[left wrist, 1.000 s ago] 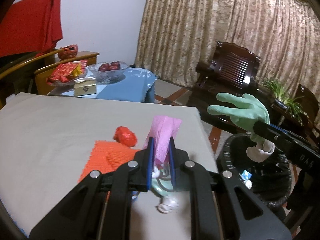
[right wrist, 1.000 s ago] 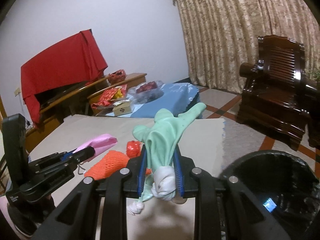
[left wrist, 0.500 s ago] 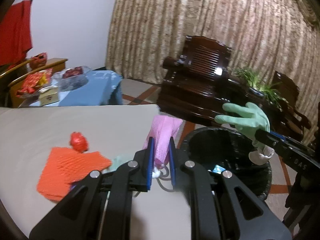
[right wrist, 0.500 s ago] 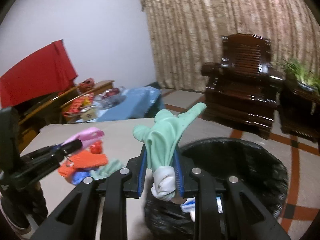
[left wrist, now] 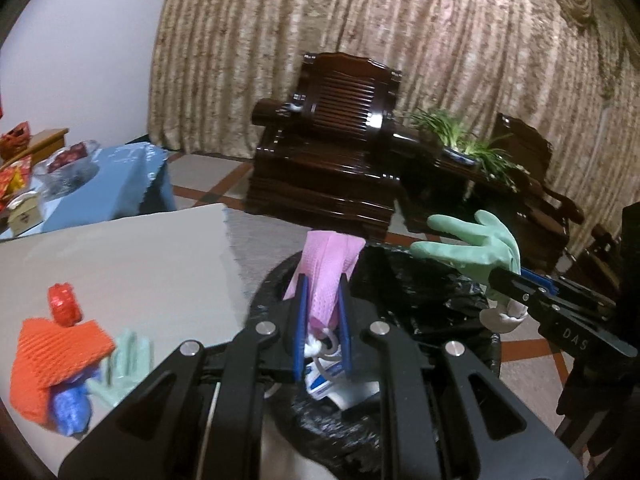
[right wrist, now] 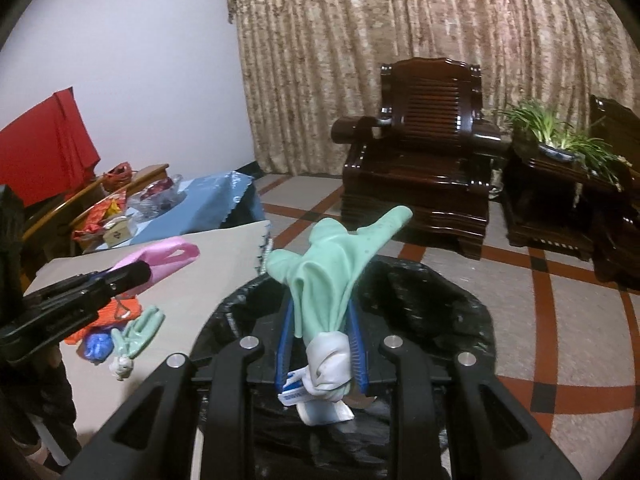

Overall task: Collect trash
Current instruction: 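Open both grippers to drop the mask and glove into the bin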

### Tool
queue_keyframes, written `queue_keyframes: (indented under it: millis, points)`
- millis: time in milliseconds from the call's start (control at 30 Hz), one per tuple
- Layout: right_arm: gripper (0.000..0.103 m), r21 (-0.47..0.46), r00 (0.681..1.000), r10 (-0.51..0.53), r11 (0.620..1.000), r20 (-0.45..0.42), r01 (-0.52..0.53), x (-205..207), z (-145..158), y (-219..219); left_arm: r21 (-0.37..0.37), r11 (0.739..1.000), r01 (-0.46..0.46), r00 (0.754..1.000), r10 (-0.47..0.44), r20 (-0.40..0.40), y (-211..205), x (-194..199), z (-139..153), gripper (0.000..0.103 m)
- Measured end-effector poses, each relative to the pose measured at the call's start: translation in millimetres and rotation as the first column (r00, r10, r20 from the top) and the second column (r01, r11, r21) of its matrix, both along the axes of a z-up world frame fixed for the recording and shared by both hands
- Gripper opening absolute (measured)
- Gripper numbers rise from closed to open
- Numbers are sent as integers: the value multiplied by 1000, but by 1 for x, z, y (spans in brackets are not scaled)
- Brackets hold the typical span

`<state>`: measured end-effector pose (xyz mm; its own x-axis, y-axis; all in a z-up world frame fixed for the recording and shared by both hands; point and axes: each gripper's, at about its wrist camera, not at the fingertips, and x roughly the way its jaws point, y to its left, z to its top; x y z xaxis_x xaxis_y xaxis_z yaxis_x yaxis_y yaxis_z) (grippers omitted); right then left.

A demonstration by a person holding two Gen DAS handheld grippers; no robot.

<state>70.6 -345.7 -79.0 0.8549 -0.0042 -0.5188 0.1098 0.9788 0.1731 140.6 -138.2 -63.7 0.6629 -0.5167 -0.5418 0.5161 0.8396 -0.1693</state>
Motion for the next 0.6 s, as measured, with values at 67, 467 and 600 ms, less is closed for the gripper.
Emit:
queue_keyframes:
  millis: [67, 467, 600]
  points:
    - [25, 4, 1000, -11, 1000, -4, 11, -2, -3, -6, 1, 1000, 16, 1000, -16, -5, -10, 3, -4, 13]
    - [29, -4, 998, -53, 999, -46, 53, 2, -20, -29, 15, 995, 94, 995, -94, -40, -54, 22, -24, 15]
    - [59, -57, 992, -84, 995, -90, 80, 6, -27, -29, -22, 993, 120, 990, -121, -68, -52, 25, -26, 66]
